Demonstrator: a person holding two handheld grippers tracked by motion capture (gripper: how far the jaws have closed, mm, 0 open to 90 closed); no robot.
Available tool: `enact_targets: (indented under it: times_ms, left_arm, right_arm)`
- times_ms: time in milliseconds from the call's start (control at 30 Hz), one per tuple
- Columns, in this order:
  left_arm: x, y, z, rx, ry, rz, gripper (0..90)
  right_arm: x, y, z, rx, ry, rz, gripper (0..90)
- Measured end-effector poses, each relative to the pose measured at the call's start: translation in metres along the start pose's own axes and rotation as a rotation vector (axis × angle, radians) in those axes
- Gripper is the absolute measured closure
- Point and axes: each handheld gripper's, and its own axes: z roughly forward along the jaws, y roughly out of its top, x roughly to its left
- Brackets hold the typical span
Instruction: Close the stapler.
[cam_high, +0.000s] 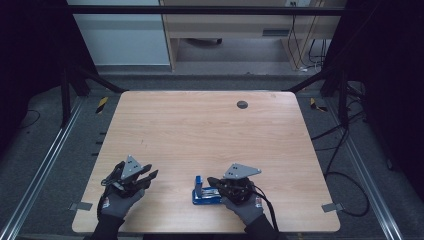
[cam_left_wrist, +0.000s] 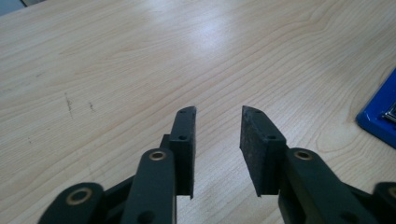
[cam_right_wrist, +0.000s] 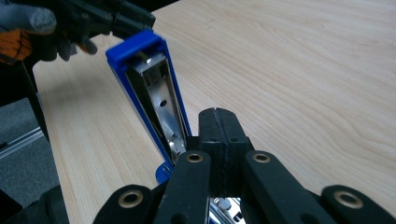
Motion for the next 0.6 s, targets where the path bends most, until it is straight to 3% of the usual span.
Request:
enact_targets:
  times_ms: [400,600]
  left_arm:
    - [0.002,-0.001,0.005,0.03,-0.024,-0.038,62.5]
    - [0.002,-0.001,0.006,0.032,-0.015,-0.047,62.0]
  right_arm:
    - [-0.002,0.018,-0.012,-0.045,-0.016,-0.008,90.0]
    - [0.003,0.029,-0.014,-0.065,-0.015,-0.023,90.0]
